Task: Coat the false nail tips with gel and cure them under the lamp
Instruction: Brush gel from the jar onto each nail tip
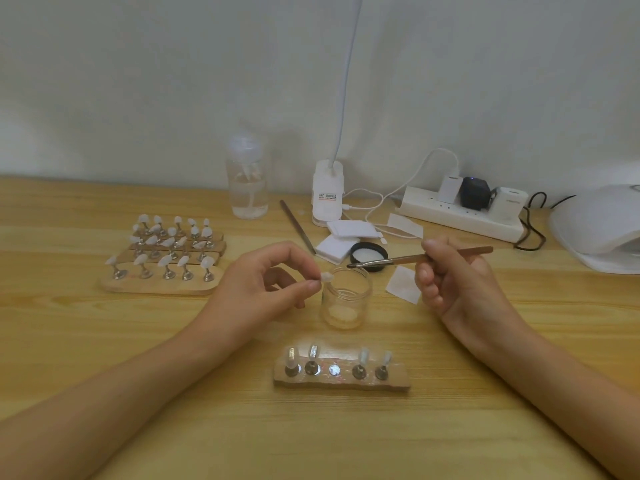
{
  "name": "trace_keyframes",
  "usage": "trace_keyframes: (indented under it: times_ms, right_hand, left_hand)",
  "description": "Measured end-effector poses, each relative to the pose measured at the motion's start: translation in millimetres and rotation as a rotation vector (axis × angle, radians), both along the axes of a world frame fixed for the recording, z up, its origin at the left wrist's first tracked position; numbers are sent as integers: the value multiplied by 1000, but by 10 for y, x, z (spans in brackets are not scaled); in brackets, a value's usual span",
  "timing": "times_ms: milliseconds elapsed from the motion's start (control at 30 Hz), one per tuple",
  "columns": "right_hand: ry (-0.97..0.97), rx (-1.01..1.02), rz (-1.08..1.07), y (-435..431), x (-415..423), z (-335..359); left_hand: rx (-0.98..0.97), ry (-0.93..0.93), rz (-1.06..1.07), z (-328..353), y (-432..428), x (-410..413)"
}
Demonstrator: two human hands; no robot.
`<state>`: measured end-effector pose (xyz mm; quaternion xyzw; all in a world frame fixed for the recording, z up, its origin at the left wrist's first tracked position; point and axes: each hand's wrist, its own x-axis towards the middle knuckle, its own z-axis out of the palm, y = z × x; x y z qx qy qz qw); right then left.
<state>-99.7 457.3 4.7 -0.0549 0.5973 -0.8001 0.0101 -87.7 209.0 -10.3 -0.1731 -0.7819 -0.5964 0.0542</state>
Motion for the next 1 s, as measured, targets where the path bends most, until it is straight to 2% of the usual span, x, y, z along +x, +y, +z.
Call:
trace_keyframes:
  times_ms: [567, 833, 1000]
  right_hand:
    - [89, 35, 96, -67, 1, -40]
    - [113, 18, 23, -51, -1, -53]
    - [147, 44, 72, -76, 9, -49]
  left_hand:
    - [29, -12, -35, 8, 8, -7]
    - [30, -32, -23, 21, 19, 1]
    - [22, -33, -20, 31, 23, 9]
